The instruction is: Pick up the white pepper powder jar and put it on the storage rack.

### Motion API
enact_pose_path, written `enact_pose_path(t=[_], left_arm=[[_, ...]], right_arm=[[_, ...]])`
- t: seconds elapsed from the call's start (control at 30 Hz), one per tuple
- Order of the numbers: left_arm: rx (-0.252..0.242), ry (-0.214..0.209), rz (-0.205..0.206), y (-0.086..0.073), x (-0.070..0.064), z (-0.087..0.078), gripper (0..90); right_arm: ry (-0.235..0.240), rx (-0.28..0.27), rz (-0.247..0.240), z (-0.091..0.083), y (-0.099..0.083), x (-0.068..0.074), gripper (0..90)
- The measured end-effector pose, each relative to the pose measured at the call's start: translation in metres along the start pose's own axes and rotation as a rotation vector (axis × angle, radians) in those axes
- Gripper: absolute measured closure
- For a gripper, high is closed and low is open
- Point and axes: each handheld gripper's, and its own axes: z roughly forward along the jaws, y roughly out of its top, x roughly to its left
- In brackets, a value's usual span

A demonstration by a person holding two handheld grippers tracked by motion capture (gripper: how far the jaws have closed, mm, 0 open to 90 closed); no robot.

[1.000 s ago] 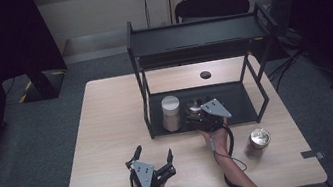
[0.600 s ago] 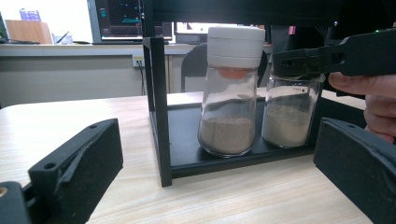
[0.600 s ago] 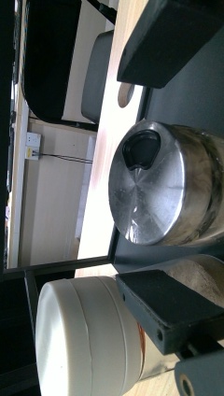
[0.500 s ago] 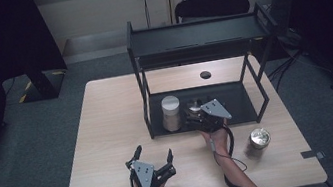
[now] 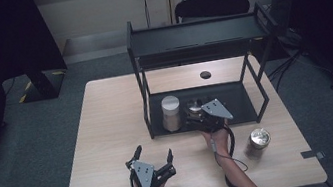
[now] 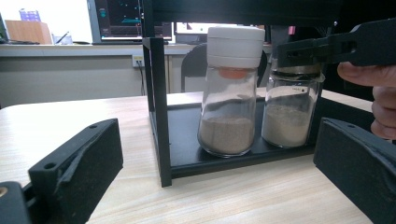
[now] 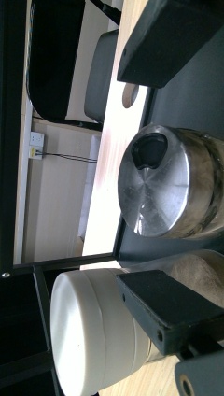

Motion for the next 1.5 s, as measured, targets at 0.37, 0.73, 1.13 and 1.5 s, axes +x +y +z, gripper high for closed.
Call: enact_pose_path(t=[0.37, 0.73, 1.13, 1.5], left_arm=[[0.000, 0.001, 0.000, 0.000, 0.000, 0.000, 0.9], [0.000, 0.001, -0.001, 0.000, 0.000, 0.000, 0.9], [0.000, 0.000, 0.000, 0.000, 0.000, 0.000, 0.9], [0.000, -0.001, 0.000, 0.000, 0.000, 0.000, 0.9]], right_arm=[[0.006, -0.013, -0.005, -0.007, 0.001, -0.001, 3.4], [0.012, -0.029, 0.007, -0.015, -0.003, 0.000, 3.4], [0.018, -0.053, 0.003, -0.024, -0.004, 0.004, 3.4], [0.020, -0.067, 0.003, -0.033, -0.006, 0.005, 3.4]])
